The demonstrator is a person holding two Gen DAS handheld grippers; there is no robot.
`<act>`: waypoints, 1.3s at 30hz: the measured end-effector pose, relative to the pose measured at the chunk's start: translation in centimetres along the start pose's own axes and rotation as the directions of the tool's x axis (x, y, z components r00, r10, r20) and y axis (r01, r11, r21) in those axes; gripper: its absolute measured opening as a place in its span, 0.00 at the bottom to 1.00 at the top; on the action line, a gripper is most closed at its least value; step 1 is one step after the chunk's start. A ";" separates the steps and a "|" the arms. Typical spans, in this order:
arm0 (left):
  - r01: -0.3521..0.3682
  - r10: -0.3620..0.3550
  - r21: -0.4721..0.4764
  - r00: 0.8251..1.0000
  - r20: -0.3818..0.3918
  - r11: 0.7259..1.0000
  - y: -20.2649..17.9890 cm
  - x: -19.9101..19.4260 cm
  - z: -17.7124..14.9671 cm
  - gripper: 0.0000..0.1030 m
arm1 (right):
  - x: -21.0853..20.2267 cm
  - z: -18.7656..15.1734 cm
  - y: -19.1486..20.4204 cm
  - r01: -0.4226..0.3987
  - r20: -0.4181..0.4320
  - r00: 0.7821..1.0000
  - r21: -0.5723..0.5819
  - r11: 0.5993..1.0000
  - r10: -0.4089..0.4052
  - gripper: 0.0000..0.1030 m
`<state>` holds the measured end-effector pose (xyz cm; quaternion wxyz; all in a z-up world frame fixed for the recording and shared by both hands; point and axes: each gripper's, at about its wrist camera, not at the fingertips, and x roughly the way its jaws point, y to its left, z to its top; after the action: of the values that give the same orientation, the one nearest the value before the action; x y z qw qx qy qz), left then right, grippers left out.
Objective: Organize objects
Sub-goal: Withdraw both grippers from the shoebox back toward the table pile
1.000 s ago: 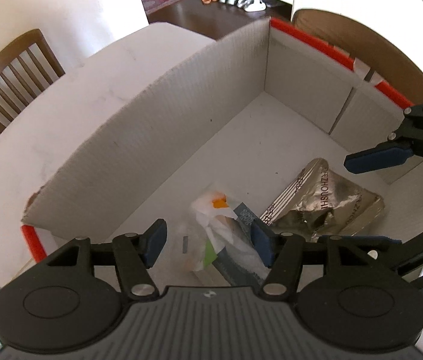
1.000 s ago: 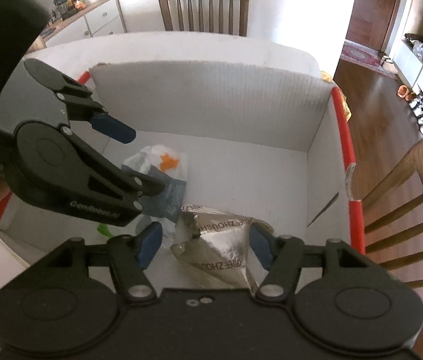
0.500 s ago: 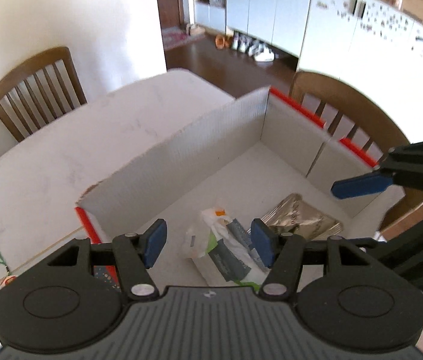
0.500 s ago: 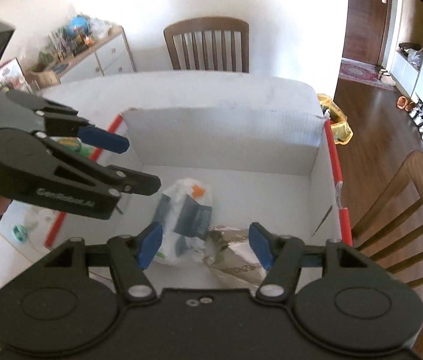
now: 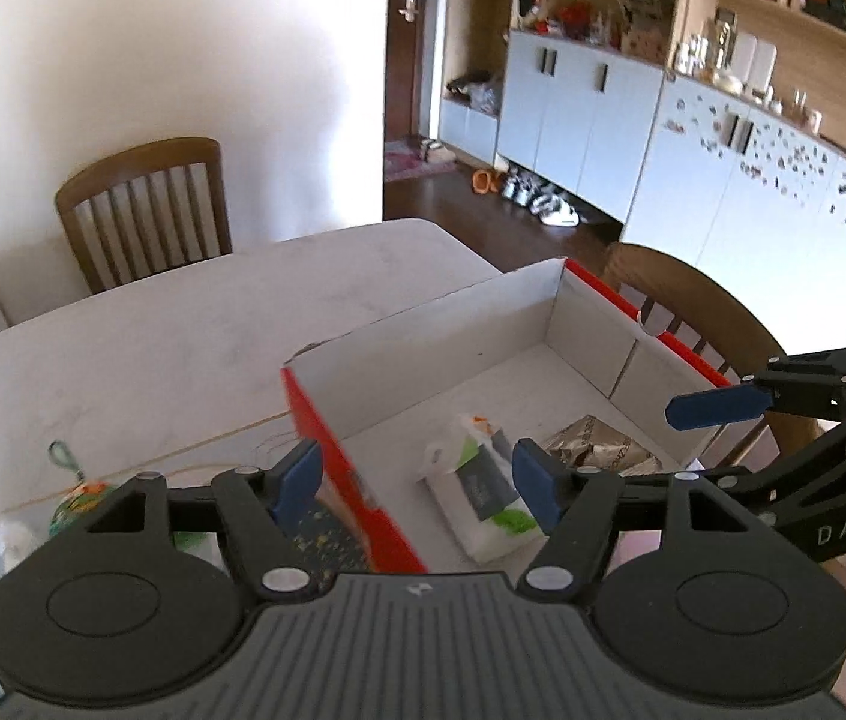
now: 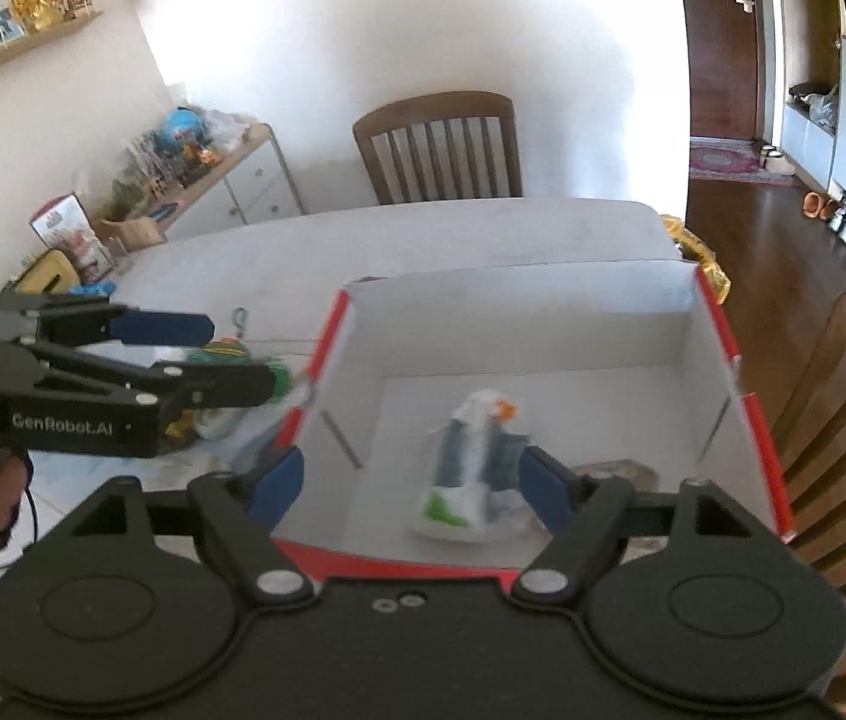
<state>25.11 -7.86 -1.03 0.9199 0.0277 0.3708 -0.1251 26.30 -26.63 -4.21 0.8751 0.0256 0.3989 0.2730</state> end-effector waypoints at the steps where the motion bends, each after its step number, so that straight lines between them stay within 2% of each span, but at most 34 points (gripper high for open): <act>1: 0.000 0.000 -0.007 1.000 0.009 1.000 0.3 -0.6 -0.5 0.68 | -0.1 -0.1 0.3 0.000 0.006 1.000 -0.001 1.000 0.000 0.79; 6: -0.012 0.014 -0.042 0.999 0.036 0.999 1.6 -2.7 -2.8 0.72 | -0.6 -1.0 2.9 -0.005 0.038 0.999 0.011 1.000 0.004 0.86; 8: -0.013 0.015 -0.058 0.999 0.038 0.998 2.2 -3.5 -3.6 0.73 | -0.7 -1.4 4.0 -0.008 0.053 0.999 0.008 1.000 0.008 0.94; 12: 0.002 0.002 -0.111 0.999 0.037 0.994 4.1 -4.9 -5.2 0.76 | -1.0 -2.0 6.1 -0.025 0.072 0.997 0.008 1.000 0.024 0.95; 20: -0.025 0.035 -0.176 0.998 0.052 0.984 8.3 -7.7 -8.3 0.85 | -0.8 -3.2 10.6 -0.045 0.095 0.994 -0.008 0.999 0.046 0.98; 25: -0.030 0.045 -0.209 0.997 0.065 0.978 10.7 -9.0 -10.2 1.00 | -0.1 -4.0 12.9 -0.029 0.088 0.996 -0.017 0.999 0.030 0.98; 34: -0.025 0.047 -0.230 0.994 0.094 0.973 14.2 -10.0 -12.8 1.00 | 1.7 -5.2 16.8 -0.019 0.059 0.998 -0.039 0.999 0.022 0.98; 39: -0.073 0.091 -0.232 0.994 0.066 0.970 16.7 -9.4 -14.1 1.00 | 3.3 -5.8 18.9 -0.022 0.044 0.999 -0.064 0.998 0.025 0.98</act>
<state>13.22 12.27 -5.48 0.9347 -0.0680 0.3460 -0.0444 15.29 -9.98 -5.43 0.8808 0.0085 0.3700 0.2953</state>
